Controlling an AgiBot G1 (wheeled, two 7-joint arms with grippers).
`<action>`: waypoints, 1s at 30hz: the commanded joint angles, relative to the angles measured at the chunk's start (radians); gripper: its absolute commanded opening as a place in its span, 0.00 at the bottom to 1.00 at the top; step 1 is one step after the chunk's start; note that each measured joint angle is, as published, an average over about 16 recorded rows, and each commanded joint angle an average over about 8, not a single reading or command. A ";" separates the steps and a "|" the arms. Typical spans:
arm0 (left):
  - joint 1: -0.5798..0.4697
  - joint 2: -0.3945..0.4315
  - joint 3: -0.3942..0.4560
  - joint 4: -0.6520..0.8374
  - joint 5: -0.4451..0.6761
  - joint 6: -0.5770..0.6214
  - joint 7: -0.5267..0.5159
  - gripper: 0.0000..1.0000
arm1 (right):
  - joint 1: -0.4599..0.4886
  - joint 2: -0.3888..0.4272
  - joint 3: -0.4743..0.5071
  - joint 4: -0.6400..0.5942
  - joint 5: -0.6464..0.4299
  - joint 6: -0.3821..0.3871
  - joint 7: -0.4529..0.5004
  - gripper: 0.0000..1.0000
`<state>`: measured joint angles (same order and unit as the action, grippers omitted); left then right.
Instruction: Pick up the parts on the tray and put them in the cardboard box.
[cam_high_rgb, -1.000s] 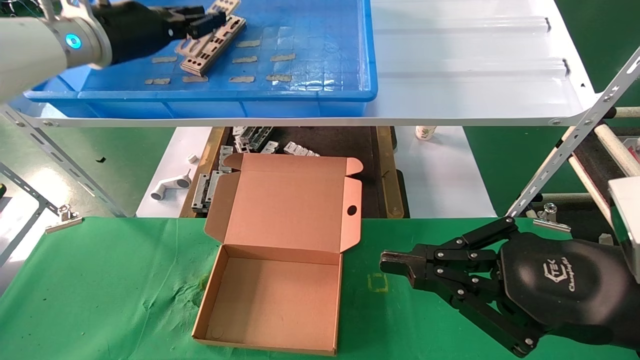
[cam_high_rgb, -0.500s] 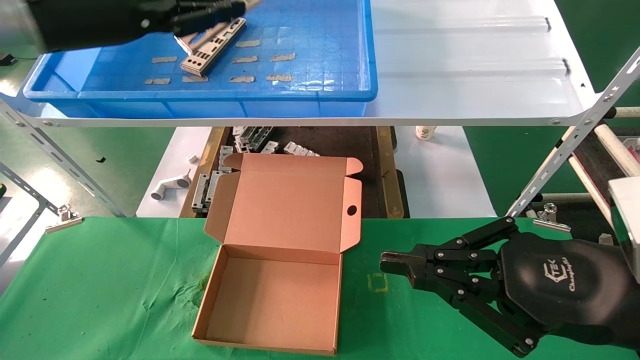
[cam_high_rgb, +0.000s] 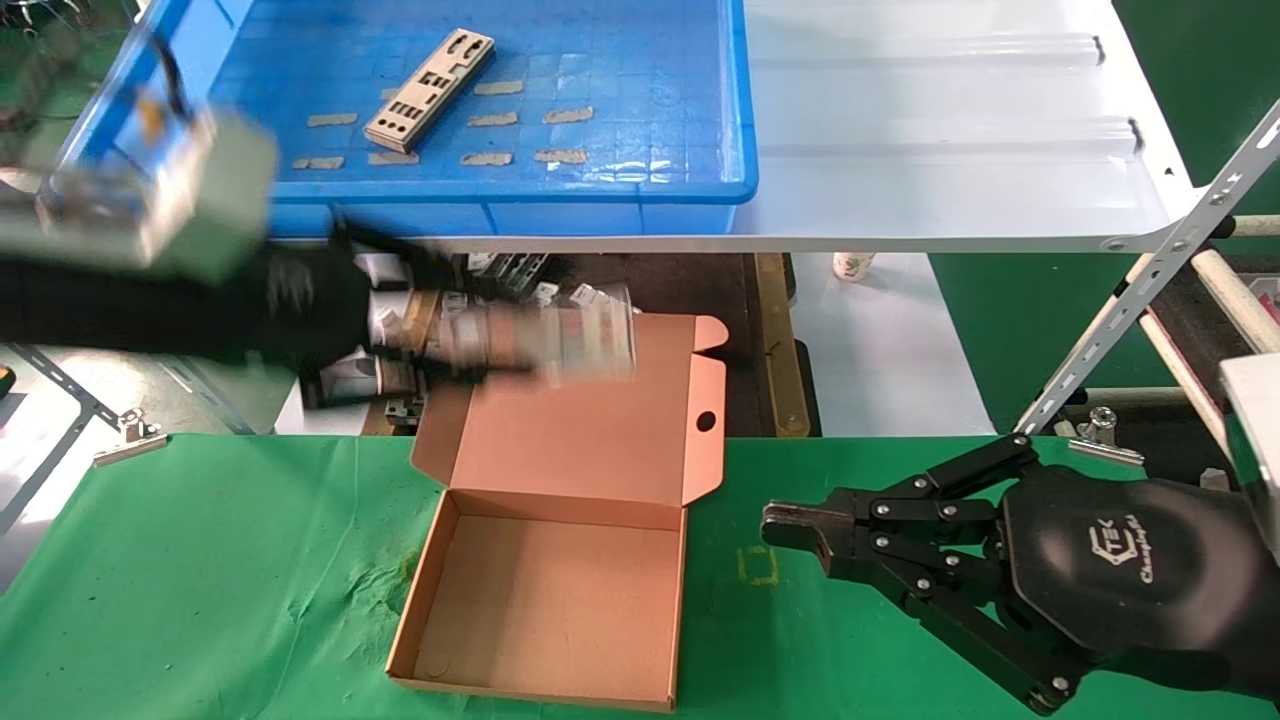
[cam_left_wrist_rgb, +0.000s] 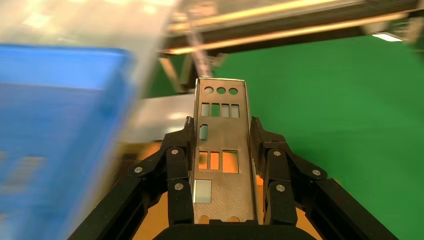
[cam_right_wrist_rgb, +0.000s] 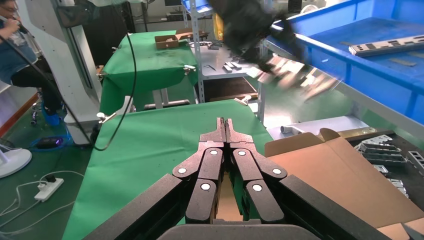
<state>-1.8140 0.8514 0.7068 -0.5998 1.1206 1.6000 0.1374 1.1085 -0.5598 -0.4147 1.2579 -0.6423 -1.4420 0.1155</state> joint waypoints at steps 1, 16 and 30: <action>0.053 -0.036 0.051 -0.106 -0.060 -0.003 -0.022 0.00 | 0.000 0.000 0.000 0.000 0.000 0.000 0.000 0.00; 0.272 0.054 0.224 -0.139 0.078 -0.184 0.121 0.04 | 0.000 0.000 0.000 0.000 0.000 0.000 0.000 0.00; 0.296 0.146 0.240 0.011 0.118 -0.264 0.198 1.00 | 0.000 0.000 0.000 0.000 0.000 0.000 0.000 0.00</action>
<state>-1.5169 0.9967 0.9448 -0.5896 1.2367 1.3356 0.3365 1.1085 -0.5597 -0.4148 1.2579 -0.6422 -1.4420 0.1154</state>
